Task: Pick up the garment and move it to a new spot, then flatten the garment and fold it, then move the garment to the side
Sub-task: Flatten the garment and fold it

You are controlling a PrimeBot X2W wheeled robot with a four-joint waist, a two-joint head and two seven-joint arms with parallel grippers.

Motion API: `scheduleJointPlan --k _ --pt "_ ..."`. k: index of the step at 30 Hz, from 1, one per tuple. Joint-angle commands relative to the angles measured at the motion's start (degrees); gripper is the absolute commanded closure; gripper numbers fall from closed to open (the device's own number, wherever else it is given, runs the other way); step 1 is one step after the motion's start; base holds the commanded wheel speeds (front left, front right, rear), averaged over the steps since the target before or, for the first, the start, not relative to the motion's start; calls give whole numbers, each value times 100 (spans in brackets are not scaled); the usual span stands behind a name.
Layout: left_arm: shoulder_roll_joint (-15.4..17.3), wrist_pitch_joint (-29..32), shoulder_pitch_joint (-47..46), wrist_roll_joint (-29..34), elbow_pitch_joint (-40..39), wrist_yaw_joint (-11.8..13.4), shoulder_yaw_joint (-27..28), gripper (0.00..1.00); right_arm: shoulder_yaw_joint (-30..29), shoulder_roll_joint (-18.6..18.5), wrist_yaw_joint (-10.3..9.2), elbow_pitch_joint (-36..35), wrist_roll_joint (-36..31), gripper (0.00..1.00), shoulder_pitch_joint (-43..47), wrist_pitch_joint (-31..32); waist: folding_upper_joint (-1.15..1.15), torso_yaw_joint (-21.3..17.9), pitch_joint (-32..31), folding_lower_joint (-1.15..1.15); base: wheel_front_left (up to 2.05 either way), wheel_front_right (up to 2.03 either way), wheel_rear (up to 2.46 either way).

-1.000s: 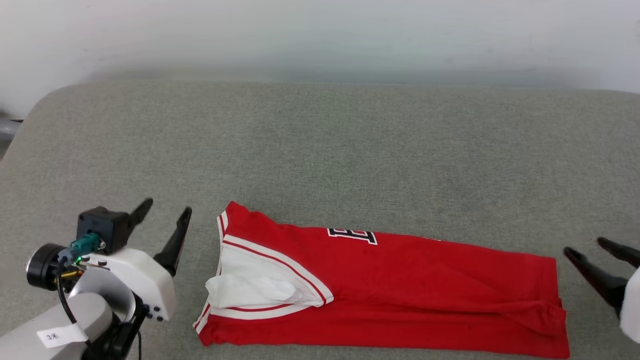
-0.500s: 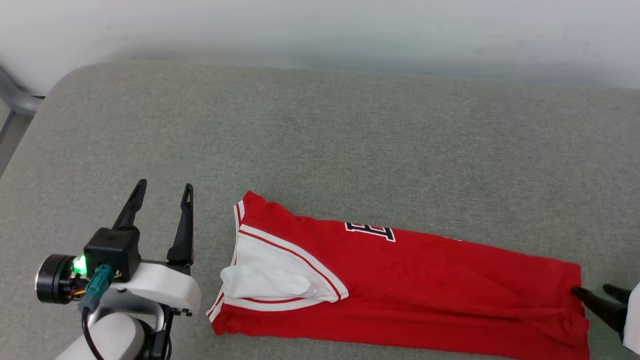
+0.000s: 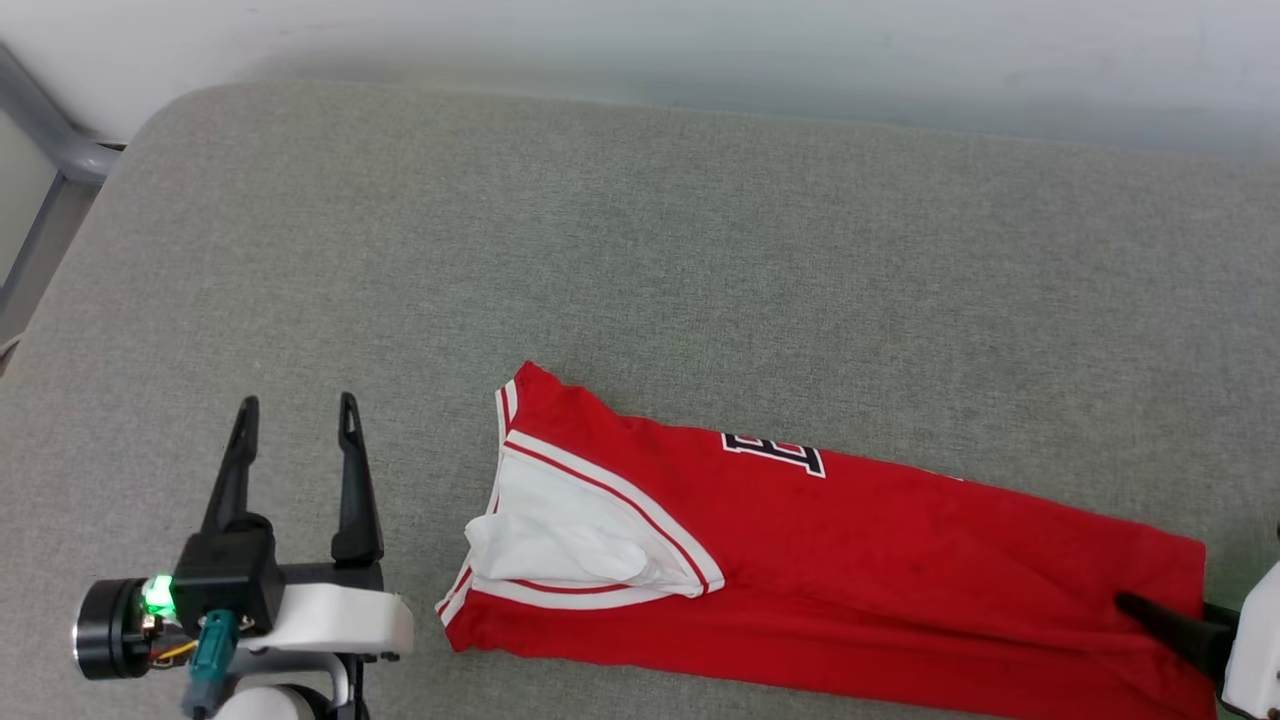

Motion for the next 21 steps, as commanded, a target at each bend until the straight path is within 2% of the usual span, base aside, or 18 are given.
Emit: scheduleJointPlan --k 1,10,11,12,13,21 --pt "-133 -28 125 128 -9 -90 99 0 216 169 -1 100 78 0 52 35 0 24 13 0 0 0 0" --pt "-995 -28 425 934 104 -705 800 0 782 222 1 346 169 0 27 -157 0 67 59 0 0 0 0" --pt "-1043 -28 442 1030 106 -757 862 0 829 206 6 366 179 56 1 -195 0 65 64 0 0 0 0" --pt "-1105 -28 450 1094 113 -806 926 0 872 187 6 381 196 88 -25 -239 0 62 69 0 0 0 0" --pt "-1165 -28 456 1148 118 -843 1008 0 914 172 6 395 215 100 -46 -280 0 58 69 0 0 0 0" --pt "-1387 -28 549 1500 106 -1108 1314 0 1069 -95 -2 334 417 100 -181 -614 0 6 26 0 0 0 0"
